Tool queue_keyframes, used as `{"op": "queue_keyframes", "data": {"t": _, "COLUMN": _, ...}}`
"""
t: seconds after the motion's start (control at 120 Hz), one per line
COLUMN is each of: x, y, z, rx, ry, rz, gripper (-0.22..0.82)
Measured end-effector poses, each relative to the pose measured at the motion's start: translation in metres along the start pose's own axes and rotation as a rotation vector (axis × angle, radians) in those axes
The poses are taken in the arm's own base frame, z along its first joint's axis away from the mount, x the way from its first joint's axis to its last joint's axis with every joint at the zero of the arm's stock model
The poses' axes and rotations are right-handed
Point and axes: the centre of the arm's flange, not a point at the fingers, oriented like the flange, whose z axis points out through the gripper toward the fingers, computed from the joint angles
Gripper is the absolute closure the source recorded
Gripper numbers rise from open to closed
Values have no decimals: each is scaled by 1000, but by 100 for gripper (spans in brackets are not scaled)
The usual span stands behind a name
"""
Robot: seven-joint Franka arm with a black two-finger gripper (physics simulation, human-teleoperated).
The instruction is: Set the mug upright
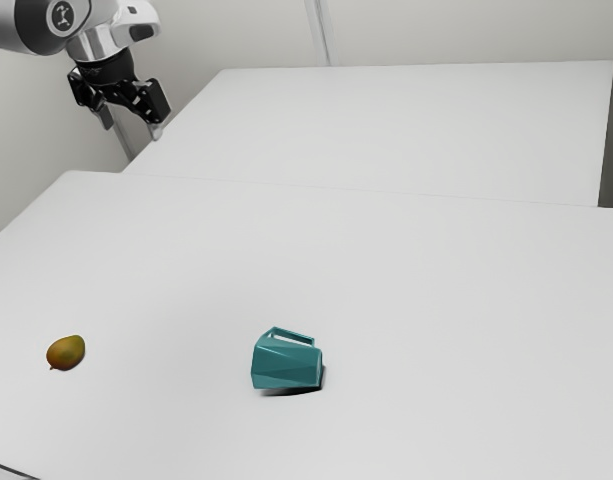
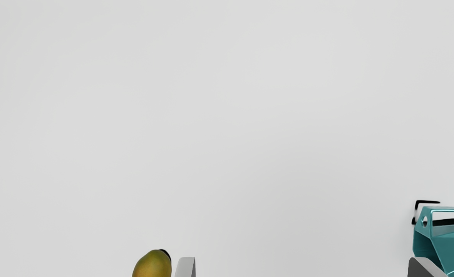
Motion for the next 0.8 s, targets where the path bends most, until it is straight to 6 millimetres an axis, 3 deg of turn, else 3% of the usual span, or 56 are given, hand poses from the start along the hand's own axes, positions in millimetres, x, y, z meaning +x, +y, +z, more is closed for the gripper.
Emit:
{"op": "queue_keyframes", "data": {"t": 0.4, "x": 0, "y": 4, "z": 18, "rx": -13, "ry": -32, "rz": 13, "gripper": 0}}
{"op": "queue_keyframes", "data": {"t": 0.567, "x": -7, "y": 8, "z": 71, "rx": -154, "ry": -137, "rz": -22, "gripper": 0}}
{"op": "queue_keyframes", "data": {"t": 0.8, "x": -28, "y": 11, "z": 167, "rx": -403, "ry": -329, "rz": -171, "gripper": 0}}
